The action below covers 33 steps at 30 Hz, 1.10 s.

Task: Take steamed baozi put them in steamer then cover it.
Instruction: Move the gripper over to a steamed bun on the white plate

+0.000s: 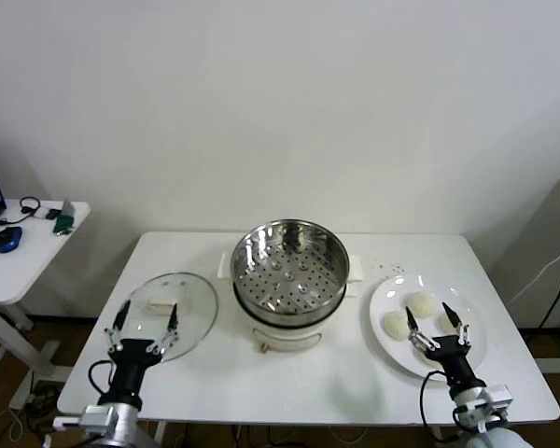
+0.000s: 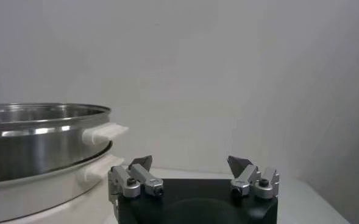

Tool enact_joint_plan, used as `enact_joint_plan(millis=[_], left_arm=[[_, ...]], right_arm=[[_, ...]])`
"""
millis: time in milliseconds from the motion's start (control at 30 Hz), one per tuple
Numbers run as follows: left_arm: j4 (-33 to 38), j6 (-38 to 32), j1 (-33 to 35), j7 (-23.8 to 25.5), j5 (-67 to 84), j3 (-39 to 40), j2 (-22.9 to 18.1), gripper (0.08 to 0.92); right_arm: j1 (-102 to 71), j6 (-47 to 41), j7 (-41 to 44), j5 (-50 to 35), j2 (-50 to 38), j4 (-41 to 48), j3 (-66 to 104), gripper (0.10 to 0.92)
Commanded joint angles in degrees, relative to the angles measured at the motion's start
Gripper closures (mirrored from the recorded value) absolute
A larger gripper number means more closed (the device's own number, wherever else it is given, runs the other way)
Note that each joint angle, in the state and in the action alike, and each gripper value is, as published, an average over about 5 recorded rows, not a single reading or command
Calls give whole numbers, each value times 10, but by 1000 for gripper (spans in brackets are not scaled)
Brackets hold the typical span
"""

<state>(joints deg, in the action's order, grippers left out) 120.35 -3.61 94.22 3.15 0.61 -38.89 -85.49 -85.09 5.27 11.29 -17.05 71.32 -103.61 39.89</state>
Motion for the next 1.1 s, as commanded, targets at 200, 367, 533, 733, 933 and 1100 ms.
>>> enact_joint_plan(millis=[200,367,533,733,933,1100], left_arm=[[3,25,-13,-59,-5,7,8,177],[4,24,-11,-59,-4,7,16,177],[0,23,-11,-58,-2,10,20,177],[-2,31,-18,-57,2,13,25,177],[-3,45,-31,-58,4,16,31,177],[-5,53,-37,-58,9,17,37,177]], right_arm=[[106,-93,106,39,-188,65,-17,203],[175,-117,261,67,-330,134,-52,203],[301,-131,432,87,-435,216,-153,203],[539,-132,526,126,-484,308,-404,203],[772,-123,555,140,-469,375,-681,203],[908,-123,564,107,-425,433,-874,203]])
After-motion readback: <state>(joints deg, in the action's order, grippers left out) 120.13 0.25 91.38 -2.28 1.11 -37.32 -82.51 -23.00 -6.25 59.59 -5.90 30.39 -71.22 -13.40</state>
